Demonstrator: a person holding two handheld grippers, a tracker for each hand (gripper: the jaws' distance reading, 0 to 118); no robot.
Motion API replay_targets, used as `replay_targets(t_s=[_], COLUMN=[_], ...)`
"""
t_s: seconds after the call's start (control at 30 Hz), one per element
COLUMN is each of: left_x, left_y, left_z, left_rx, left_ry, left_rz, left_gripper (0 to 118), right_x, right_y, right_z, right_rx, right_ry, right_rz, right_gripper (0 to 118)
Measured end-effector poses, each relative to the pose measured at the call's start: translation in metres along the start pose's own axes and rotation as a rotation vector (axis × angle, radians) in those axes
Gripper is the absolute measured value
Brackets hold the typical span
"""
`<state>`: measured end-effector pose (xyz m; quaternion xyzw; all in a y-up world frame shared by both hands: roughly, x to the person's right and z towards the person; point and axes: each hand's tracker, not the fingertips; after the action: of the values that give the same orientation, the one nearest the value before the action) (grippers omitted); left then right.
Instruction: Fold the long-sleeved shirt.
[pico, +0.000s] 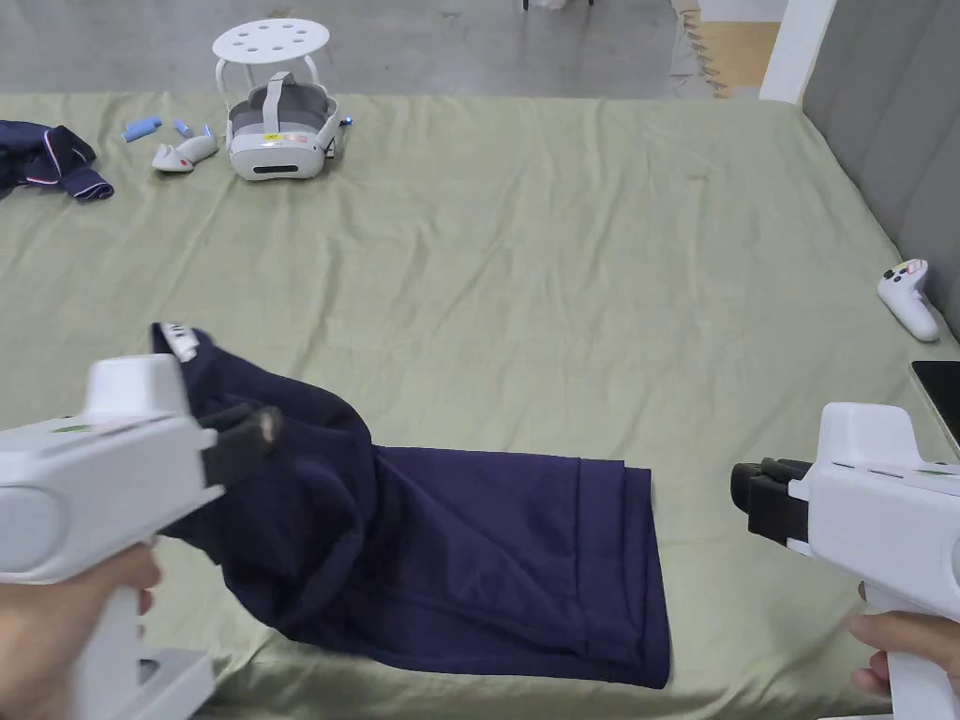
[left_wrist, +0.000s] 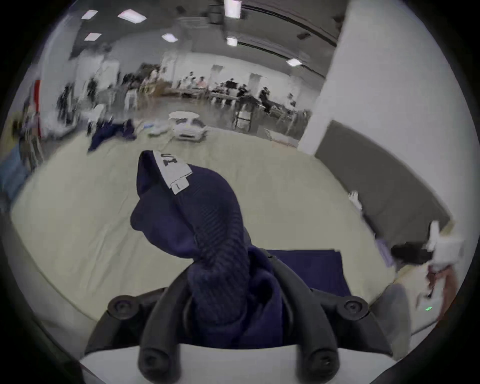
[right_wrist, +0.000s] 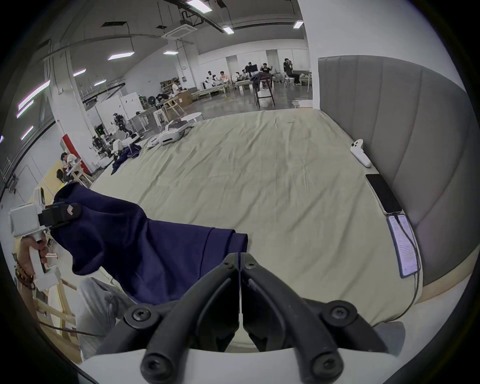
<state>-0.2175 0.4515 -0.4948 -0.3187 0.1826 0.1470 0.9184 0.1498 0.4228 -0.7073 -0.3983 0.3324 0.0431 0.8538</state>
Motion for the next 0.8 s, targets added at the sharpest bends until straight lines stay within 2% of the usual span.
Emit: replay_targets(t_s=[0.1, 0.2, 0.23, 0.33, 0.43, 0.47, 0.5, 0.57, 0.6, 0.7, 0.8], left_x=[0.062, 0.105, 0.121, 0.163, 0.191, 0.193, 0.193, 0.197, 0.198, 0.191, 0.166], left_y=[-0.013, -0.028, -0.036, -0.062, -0.082, -0.085, -0.086, -0.084, -0.083, -0.072, -0.044], left_z=[-0.035, -0.075, -0.087, -0.128, -0.147, -0.152, -0.156, -0.152, -0.152, -0.147, -0.120], left_rx=[-0.057, -0.158, -0.182, -0.268, -0.342, -0.349, -0.348, -0.334, -0.339, -0.334, -0.232], left_ry=[-0.021, -0.122, -0.168, -0.182, -0.236, -0.253, -0.310, -0.413, -0.430, -0.415, -0.413], left_rz=[-0.178, -0.151, -0.180, -0.282, -0.313, -0.284, -0.226, -0.152, -0.135, -0.127, -0.042], left_gripper=[27, 27, 27, 27, 28, 34, 59, 99, 111, 109, 103], right_x=[0.006, 0.017, 0.021, 0.028, 0.039, 0.042, 0.045, 0.048, 0.049, 0.049, 0.047], right_y=[-0.003, -0.006, -0.008, -0.010, -0.013, -0.014, -0.015, -0.017, -0.017, -0.018, -0.017], right_z=[0.007, 0.014, 0.016, 0.027, 0.032, 0.034, 0.035, 0.035, 0.035, 0.034, 0.035], right_rx=[0.008, 0.015, 0.024, 0.030, 0.037, 0.037, 0.035, 0.030, 0.028, 0.025, 0.030], right_ry=[-0.004, -0.013, -0.020, -0.041, -0.057, -0.061, -0.067, -0.074, -0.077, -0.077, -0.071], right_rz=[-0.018, -0.035, -0.044, -0.064, -0.086, -0.091, -0.095, -0.096, -0.096, -0.097, -0.098], right_gripper=[0, 0, 0, 0, 0, 0, 0, 0, 0, 0, 0])
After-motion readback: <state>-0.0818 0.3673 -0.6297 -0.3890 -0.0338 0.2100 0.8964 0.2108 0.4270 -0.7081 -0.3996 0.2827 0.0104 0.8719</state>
